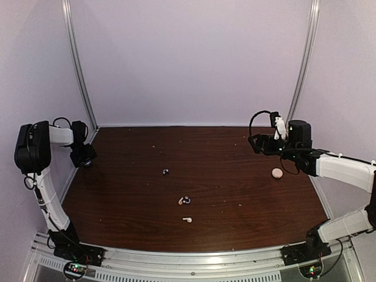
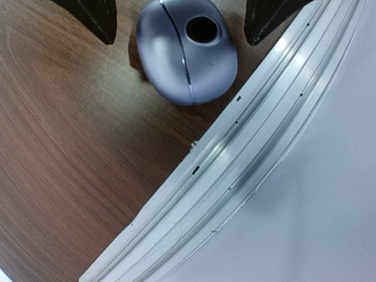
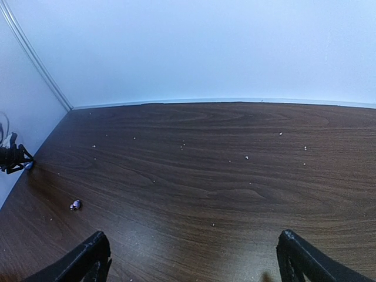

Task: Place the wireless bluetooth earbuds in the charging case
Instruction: Pick up the charging case from the corner of the board.

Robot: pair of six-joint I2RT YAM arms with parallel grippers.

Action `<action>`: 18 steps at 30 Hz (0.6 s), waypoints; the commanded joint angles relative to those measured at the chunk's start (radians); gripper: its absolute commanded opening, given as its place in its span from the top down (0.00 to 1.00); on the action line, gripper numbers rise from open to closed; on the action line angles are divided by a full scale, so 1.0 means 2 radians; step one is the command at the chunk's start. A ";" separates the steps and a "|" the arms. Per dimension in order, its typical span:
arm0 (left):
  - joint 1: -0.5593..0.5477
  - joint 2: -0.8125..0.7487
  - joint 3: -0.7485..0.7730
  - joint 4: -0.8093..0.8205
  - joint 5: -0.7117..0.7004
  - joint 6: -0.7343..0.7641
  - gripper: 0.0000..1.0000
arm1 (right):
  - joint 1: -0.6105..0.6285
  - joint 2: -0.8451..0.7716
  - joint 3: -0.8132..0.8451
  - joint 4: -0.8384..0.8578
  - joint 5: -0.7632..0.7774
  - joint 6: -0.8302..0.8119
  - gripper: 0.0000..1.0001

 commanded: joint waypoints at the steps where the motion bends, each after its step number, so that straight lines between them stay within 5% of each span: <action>1: 0.004 0.016 0.024 0.002 -0.018 -0.004 0.27 | 0.000 -0.009 -0.004 0.004 -0.004 0.004 0.00; 14: 0.005 0.044 0.039 0.000 -0.004 -0.007 0.44 | -0.001 -0.006 -0.003 0.003 -0.008 0.000 0.00; 18: 0.003 0.036 0.029 0.000 0.018 -0.013 0.57 | -0.001 -0.007 -0.003 0.004 -0.009 -0.001 0.00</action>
